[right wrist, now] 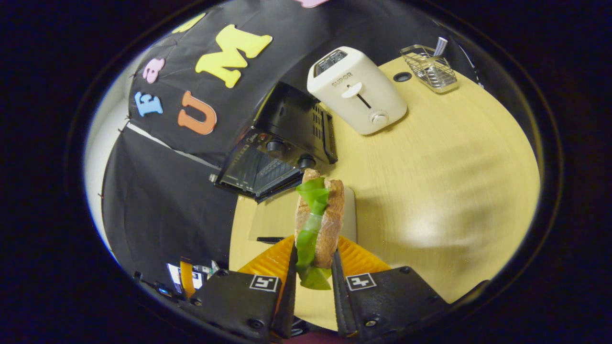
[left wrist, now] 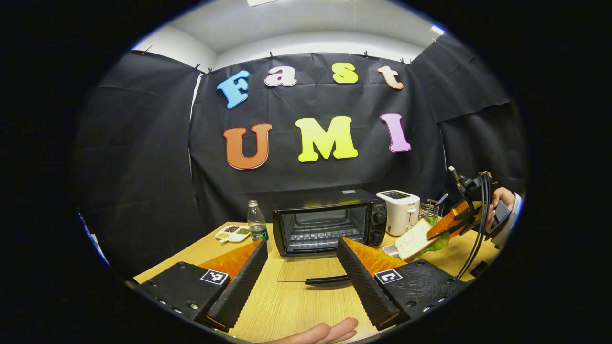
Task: Open the electric oven with the left hand, put the food in, and close the electric oven.
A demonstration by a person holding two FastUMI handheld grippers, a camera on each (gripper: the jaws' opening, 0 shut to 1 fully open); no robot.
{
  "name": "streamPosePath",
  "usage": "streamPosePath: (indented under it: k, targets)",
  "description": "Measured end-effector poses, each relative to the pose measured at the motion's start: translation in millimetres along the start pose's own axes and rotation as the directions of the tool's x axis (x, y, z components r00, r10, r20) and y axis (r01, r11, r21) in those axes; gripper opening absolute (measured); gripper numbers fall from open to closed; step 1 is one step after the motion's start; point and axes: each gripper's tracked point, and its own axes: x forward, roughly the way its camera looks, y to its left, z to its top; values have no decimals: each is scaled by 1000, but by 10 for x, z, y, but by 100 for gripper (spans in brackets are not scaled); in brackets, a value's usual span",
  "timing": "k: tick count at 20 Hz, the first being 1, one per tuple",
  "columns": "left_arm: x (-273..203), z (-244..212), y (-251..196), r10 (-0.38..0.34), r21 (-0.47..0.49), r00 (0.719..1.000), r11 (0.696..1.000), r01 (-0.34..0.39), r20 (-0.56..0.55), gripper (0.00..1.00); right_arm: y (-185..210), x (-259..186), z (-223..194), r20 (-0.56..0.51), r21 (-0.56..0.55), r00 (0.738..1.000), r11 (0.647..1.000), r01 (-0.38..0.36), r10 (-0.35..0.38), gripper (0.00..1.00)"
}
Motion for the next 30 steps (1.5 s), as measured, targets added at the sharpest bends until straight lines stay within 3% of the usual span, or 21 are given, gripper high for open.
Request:
streamPosePath:
  k: [6,10,13,18,22,24,25,27,28,30]
  targets:
    - [13,-114,176,16,-48,999,999,-17,-29,96,316,48,-146,119,99,989,990,-102,90,37]
    - [23,-103,336,29,-75,999,997,-31,-24,95,684,346,-240,173,71,970,980,-184,170,37]
    - [13,-94,409,32,-95,999,995,-34,-19,95,957,638,-281,245,55,953,979,-197,178,37]
    - [-88,-86,610,68,-103,998,992,-68,-2,95,1307,1306,-227,358,123,919,967,-222,166,38]
    - [-198,-113,771,86,-135,996,987,-86,-6,95,1474,1755,-49,507,170,856,961,-218,105,37]
    - [-259,-106,888,116,-150,993,982,-115,-5,95,1535,1980,69,581,191,811,958,-215,66,37]
    - [-274,-120,927,124,-147,992,981,-123,-8,87,1532,2067,136,616,198,786,958,-208,44,37]
    - [-333,-154,1026,144,-138,989,980,-144,-12,82,1602,2223,258,672,179,740,965,-194,24,37]
    - [-361,-162,1057,150,-141,989,979,-150,-14,92,1624,2290,338,698,172,716,967,-188,15,37]
    - [-406,-188,1111,159,-154,987,975,-161,-20,92,1631,2426,503,730,172,684,970,-169,-10,37]
